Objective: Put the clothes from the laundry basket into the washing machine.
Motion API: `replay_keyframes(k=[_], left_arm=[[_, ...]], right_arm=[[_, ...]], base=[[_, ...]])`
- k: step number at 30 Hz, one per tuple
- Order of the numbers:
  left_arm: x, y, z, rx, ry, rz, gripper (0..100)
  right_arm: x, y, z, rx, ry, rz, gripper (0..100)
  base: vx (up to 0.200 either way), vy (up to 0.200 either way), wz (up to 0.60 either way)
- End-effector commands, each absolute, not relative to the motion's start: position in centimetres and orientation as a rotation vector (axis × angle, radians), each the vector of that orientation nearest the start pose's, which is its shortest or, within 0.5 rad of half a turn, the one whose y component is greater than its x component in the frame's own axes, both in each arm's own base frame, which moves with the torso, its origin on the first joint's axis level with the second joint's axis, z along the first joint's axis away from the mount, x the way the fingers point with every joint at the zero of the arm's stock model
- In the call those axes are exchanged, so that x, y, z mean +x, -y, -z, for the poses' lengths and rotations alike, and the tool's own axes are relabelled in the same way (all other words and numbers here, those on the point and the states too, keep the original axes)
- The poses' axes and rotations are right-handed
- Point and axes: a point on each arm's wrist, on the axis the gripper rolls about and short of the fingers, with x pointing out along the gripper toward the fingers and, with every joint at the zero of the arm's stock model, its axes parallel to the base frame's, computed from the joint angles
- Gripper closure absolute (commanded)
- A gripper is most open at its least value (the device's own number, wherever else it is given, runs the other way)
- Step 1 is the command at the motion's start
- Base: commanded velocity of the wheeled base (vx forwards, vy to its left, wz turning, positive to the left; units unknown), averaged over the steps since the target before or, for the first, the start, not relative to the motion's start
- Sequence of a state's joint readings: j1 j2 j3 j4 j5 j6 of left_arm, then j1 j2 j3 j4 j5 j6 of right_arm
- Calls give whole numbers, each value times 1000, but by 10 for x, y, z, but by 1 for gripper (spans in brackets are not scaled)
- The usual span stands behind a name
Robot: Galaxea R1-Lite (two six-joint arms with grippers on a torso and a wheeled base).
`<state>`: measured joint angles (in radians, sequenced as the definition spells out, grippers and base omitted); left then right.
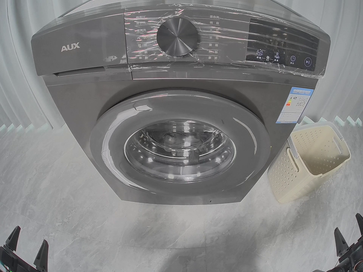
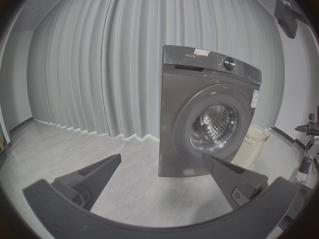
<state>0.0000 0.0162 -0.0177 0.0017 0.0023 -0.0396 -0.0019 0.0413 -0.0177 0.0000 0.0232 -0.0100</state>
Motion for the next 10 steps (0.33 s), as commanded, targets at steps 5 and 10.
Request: replay_keyframes(k=[5, 10], left_arm=[[-23, 0, -76, -37, -2, -2, 0], [-23, 0, -76, -34, 0, -2, 0]], right_arm=[[-22, -1, -76, -6, -9, -20, 0], [-22, -1, -76, -8, -11, -22, 0]], base=[[0, 0, 0], [0, 0, 0]])
